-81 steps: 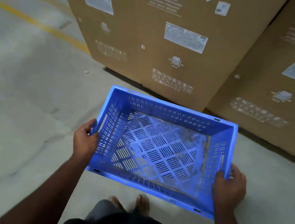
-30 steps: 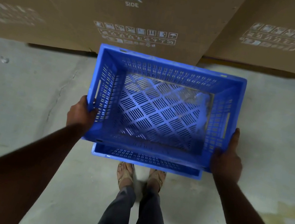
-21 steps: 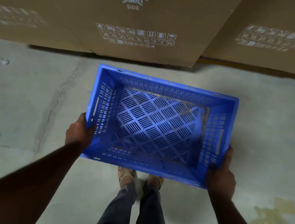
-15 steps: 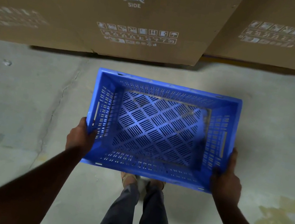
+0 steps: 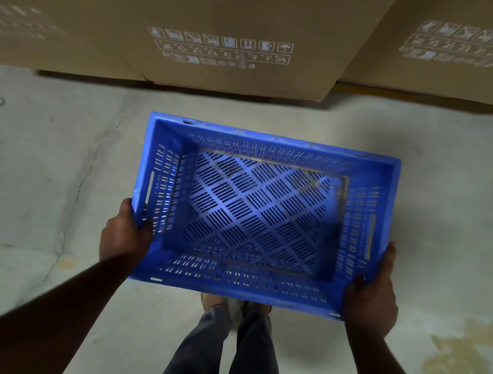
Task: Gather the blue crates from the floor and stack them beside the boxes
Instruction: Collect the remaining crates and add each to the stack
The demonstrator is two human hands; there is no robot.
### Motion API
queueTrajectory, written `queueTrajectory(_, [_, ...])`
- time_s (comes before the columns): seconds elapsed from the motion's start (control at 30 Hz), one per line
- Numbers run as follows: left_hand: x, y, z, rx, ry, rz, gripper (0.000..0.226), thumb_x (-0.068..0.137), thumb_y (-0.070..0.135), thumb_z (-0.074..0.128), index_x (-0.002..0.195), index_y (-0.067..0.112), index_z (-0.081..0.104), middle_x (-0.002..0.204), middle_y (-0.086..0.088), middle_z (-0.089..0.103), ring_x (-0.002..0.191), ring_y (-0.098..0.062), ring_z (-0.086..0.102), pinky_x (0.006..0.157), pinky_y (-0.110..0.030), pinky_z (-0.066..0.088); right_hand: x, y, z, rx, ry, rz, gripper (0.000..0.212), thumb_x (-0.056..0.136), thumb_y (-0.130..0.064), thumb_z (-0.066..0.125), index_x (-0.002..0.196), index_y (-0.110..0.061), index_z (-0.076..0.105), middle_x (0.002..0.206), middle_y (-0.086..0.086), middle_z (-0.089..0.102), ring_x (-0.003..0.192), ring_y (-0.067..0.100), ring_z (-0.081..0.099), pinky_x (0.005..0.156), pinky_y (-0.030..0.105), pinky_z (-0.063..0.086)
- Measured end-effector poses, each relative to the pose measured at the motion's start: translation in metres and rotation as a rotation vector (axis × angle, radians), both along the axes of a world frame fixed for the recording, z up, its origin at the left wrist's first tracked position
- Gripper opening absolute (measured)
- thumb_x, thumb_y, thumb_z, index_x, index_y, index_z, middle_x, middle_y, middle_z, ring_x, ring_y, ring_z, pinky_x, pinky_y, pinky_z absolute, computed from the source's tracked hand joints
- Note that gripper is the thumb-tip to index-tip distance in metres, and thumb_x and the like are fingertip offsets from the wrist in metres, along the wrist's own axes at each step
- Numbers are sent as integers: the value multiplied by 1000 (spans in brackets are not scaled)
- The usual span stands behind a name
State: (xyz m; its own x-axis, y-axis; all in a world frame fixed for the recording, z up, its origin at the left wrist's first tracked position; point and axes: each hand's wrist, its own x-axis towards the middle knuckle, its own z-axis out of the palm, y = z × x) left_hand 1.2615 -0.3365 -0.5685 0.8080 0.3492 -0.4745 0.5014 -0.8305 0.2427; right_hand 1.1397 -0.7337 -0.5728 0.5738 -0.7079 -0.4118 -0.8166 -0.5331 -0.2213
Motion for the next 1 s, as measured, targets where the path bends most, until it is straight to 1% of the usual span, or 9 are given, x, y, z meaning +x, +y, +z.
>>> queueTrajectory(0.13, [0, 4, -6, 20, -13, 3, 39, 91, 22, 64, 124, 7, 49, 112, -26, 70, 95, -50, 66, 80, -53, 53, -9, 2, -2, 5, 14, -6, 96, 92, -14, 61, 160, -47, 1, 103, 23, 70, 81, 45, 68, 66, 39, 40])
queueTrajectory(0.3, [0, 4, -6, 19, -4, 13, 39, 92, 25, 63, 125, 8, 49, 108, -28, 70, 93, -51, 65, 78, -52, 53, -10, 6, -1, -4, 18, -25, 93, 93, -16, 59, 159, -47, 1, 106, 25, 71, 83, 47, 68, 70, 45, 48])
queueTrajectory(0.43, [-1, 3, 1, 32, 30, 44, 36, 90, 28, 62, 120, 13, 49, 102, -29, 69, 92, -52, 64, 76, -53, 53, -7, 9, 5, 17, 42, -46, 96, 92, -16, 58, 158, -50, -4, 108, 21, 70, 83, 45, 68, 73, 49, 54])
queueTrajectory(0.63, [-1, 2, -4, 38, 32, 62, 34, 91, 29, 62, 118, 13, 51, 101, -29, 69, 92, -52, 64, 76, -53, 52, -3, 2, -1, 33, 51, -53, 95, 92, -18, 58, 157, -51, -2, 110, 20, 71, 86, 45, 69, 74, 49, 53])
queueTrajectory(0.8, [-2, 5, -11, 37, 0, 68, 31, 92, 28, 61, 116, 12, 51, 98, -29, 69, 90, -52, 64, 75, -52, 53, -3, 0, -7, 8, 38, -61, 90, 93, -20, 57, 157, -50, 1, 107, 20, 71, 84, 44, 68, 73, 46, 52])
queueTrajectory(0.83, [-3, 6, -12, 35, -2, 65, 31, 91, 28, 61, 116, 12, 51, 99, -28, 69, 90, -52, 64, 75, -52, 53, -4, 0, -8, 0, 36, -58, 90, 93, -21, 57, 157, -50, 1, 109, 20, 70, 85, 44, 68, 73, 46, 52])
queueTrajectory(0.9, [-2, 6, -13, 19, -4, 57, 31, 91, 26, 60, 116, 12, 50, 99, -27, 69, 90, -51, 64, 75, -52, 53, -6, 1, -8, -14, 26, -42, 90, 93, -21, 57, 157, -49, 2, 120, 19, 66, 90, 45, 68, 75, 48, 52])
queueTrajectory(1.0, [-2, 10, -11, -24, 29, 53, 32, 91, 25, 61, 118, 12, 49, 105, -26, 70, 94, -49, 65, 78, -50, 52, -7, 2, -6, -5, 2, -45, 87, 94, -21, 58, 159, -44, 5, 139, 15, 52, 97, 48, 66, 78, 51, 52])
